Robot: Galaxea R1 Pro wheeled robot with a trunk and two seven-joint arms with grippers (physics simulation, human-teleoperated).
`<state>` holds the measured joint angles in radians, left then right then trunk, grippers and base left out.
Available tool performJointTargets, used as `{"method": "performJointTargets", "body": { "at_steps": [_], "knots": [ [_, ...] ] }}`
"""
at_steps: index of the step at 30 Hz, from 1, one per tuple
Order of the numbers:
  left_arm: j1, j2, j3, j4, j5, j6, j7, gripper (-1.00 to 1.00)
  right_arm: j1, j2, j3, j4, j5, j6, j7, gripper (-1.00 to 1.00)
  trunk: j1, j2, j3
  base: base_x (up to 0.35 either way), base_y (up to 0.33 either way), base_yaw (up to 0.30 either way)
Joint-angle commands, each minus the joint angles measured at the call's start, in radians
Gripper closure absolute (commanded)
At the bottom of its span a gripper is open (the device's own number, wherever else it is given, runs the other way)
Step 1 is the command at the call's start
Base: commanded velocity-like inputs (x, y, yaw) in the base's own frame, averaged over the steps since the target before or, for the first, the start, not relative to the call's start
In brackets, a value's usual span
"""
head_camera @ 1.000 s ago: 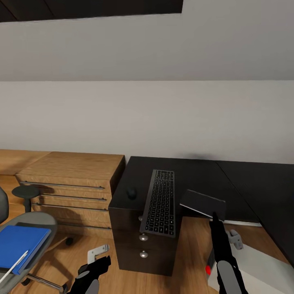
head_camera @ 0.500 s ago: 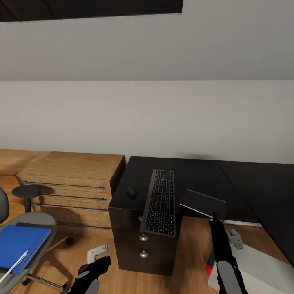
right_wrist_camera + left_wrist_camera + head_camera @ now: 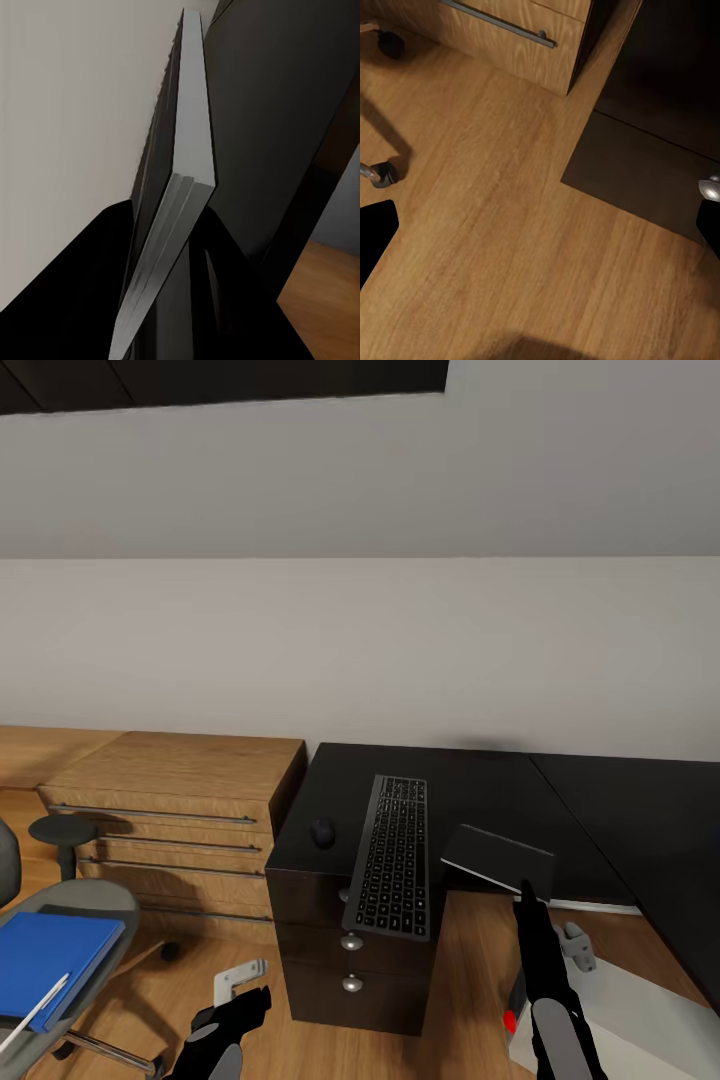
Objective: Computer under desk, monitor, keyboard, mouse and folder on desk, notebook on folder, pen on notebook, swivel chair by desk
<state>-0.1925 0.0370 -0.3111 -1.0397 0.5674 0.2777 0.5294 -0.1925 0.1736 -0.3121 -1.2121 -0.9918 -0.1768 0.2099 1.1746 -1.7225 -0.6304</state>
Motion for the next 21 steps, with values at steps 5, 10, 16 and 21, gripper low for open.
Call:
{"method": "performJointTargets", "body": {
  "at_steps": [5,10,16,21],
  "knots": [
    [-0.001,0.003,-0.003,-0.001,0.007,0.002,0.009,-1.0,-0.001,0.001,-0.001,0.002,-0.01,0.0,0.005,1.0,0.0,-0.001,-0.001,0.049,0.0,0.0],
    [-0.001,0.003,-0.004,0.0,0.006,0.002,0.009,-1.0,-0.001,0.001,-0.001,0.002,-0.009,-0.002,0.003,1.0,0.0,-0.001,-0.001,0.019,0.0,0.0],
    [-0.001,0.003,-0.004,0.0,0.006,0.002,0.009,-1.0,-0.001,0.001,-0.001,0.002,-0.003,-0.007,0.002,1.0,0.0,-0.001,-0.001,0.002,0.0,0.0],
    [-0.001,0.003,-0.004,0.0,0.005,0.001,0.009,-1.0,-0.001,0.001,-0.002,0.002,-0.001,-0.009,0.002,1.0,0.0,-0.001,-0.001,0.0,0.0,0.0]
  ]
}}
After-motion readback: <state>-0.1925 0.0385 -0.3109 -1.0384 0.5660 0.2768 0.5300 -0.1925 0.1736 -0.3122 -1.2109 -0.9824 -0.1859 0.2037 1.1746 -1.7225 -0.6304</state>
